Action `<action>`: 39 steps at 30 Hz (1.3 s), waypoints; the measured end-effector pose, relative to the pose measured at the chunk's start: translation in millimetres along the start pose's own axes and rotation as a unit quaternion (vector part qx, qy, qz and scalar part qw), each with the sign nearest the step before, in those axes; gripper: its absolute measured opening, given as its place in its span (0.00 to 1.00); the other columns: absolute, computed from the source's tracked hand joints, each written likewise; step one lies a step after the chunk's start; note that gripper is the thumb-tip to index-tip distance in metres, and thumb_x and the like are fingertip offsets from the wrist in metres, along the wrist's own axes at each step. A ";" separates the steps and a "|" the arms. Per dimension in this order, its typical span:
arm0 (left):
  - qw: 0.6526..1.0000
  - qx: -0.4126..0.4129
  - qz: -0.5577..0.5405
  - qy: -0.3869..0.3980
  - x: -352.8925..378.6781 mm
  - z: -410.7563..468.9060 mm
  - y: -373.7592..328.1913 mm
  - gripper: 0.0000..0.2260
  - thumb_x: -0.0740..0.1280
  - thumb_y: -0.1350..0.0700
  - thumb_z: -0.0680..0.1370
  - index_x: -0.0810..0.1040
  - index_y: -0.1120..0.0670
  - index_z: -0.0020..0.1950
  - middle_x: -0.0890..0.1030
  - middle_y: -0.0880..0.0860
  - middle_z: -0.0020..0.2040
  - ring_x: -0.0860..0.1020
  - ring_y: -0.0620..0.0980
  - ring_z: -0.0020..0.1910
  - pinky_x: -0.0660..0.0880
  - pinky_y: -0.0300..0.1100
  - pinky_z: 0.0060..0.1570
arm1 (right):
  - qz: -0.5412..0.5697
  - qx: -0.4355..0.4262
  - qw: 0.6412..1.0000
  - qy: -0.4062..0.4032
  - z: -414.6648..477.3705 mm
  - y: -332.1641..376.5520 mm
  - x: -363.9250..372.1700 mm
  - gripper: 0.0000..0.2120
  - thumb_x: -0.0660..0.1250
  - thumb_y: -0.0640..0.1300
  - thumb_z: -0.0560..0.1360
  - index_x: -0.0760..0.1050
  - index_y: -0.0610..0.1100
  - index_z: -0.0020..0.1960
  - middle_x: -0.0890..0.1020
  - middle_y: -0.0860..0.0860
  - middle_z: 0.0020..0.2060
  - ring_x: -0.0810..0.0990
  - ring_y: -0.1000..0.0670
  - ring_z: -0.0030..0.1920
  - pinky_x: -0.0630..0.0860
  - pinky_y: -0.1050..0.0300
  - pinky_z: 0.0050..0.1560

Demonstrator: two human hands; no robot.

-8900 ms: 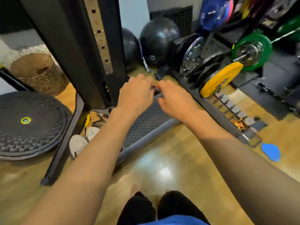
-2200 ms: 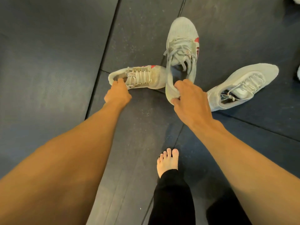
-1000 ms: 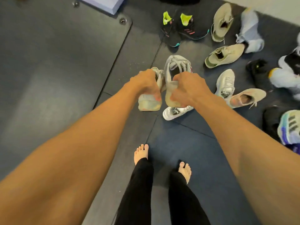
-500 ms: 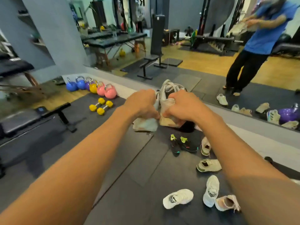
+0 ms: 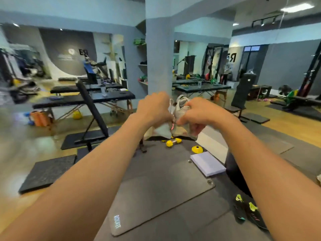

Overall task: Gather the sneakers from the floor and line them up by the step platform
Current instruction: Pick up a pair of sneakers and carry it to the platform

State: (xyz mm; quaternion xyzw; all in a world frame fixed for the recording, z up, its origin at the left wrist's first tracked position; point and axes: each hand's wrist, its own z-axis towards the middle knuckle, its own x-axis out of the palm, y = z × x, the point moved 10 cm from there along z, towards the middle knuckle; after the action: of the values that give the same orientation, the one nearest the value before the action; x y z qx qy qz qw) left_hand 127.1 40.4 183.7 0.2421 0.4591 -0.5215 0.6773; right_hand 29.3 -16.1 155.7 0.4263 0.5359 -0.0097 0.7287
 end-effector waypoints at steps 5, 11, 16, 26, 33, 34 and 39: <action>0.992 -0.118 0.028 0.031 -48.9 -95.0 79.5 0.16 0.76 0.49 0.63 0.71 0.54 0.34 0.75 0.52 0.33 0.77 0.55 0.36 0.73 0.45 0.33 | 0.039 -0.073 0.992 0.095 -31.5 80.3 76.5 0.10 0.74 0.38 0.70 0.75 0.41 0.33 0.74 0.44 0.18 0.75 0.48 0.18 0.74 0.60 0.21; 0.961 -0.257 0.098 0.025 -115.9 -231.9 130.2 0.17 0.74 0.51 0.64 0.65 0.51 0.30 0.70 0.50 0.29 0.71 0.52 0.31 0.66 0.42 0.29 | 0.039 -0.199 0.958 0.202 -103.9 178.7 164.9 0.08 0.74 0.39 0.70 0.74 0.40 0.42 0.79 0.39 0.29 0.81 0.42 0.25 0.81 0.50 0.27; 0.918 -0.381 0.111 0.017 -180.7 -364.5 163.7 0.16 0.77 0.48 0.63 0.72 0.53 0.36 0.74 0.49 0.35 0.75 0.52 0.37 0.69 0.42 0.31 | 0.029 -0.292 0.917 0.271 -188.1 265.7 227.4 0.09 0.73 0.40 0.71 0.75 0.38 0.44 0.77 0.45 0.23 0.80 0.43 0.26 0.82 0.43 0.33; 0.809 -0.559 -0.183 0.006 -307.0 -680.6 215.7 0.12 0.78 0.52 0.66 0.80 0.51 0.45 0.82 0.52 0.46 0.80 0.50 0.46 0.78 0.46 0.43 | -0.002 -0.410 0.830 0.379 -396.5 444.7 362.4 0.13 0.74 0.40 0.71 0.75 0.39 0.52 0.81 0.42 0.29 0.82 0.45 0.26 0.80 0.53 0.27; 0.805 -0.588 -0.077 -0.022 -390.7 -851.7 248.5 0.10 0.79 0.59 0.65 0.79 0.52 0.38 0.81 0.49 0.39 0.78 0.49 0.42 0.76 0.46 0.44 | -0.016 -0.487 0.773 0.406 -552.9 573.4 472.2 0.18 0.74 0.41 0.70 0.75 0.41 0.57 0.82 0.41 0.36 0.83 0.44 0.30 0.80 0.52 0.26; 0.803 -0.594 -0.041 -0.029 -403.1 -871.9 254.7 0.10 0.79 0.58 0.65 0.78 0.50 0.36 0.80 0.48 0.38 0.77 0.49 0.42 0.76 0.47 0.45 | -0.018 -0.506 0.764 0.400 -573.9 590.9 483.5 0.16 0.74 0.42 0.70 0.75 0.43 0.55 0.82 0.42 0.37 0.84 0.44 0.31 0.81 0.51 0.27; 0.771 -0.592 0.229 -0.058 -460.1 -974.6 279.0 0.11 0.73 0.51 0.67 0.71 0.47 0.36 0.76 0.45 0.41 0.74 0.50 0.47 0.62 0.48 0.47 | -0.019 -0.605 0.714 0.352 -663.4 671.0 545.4 0.08 0.70 0.46 0.71 0.75 0.44 0.47 0.82 0.45 0.37 0.84 0.45 0.34 0.81 0.50 0.33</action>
State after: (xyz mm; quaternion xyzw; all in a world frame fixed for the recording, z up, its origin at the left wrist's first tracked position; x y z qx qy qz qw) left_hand 10.3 1143.9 94.2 -0.1395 0.5678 0.0106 0.8112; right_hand 64.8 1071.4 93.8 -0.1428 0.6528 0.4536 0.5897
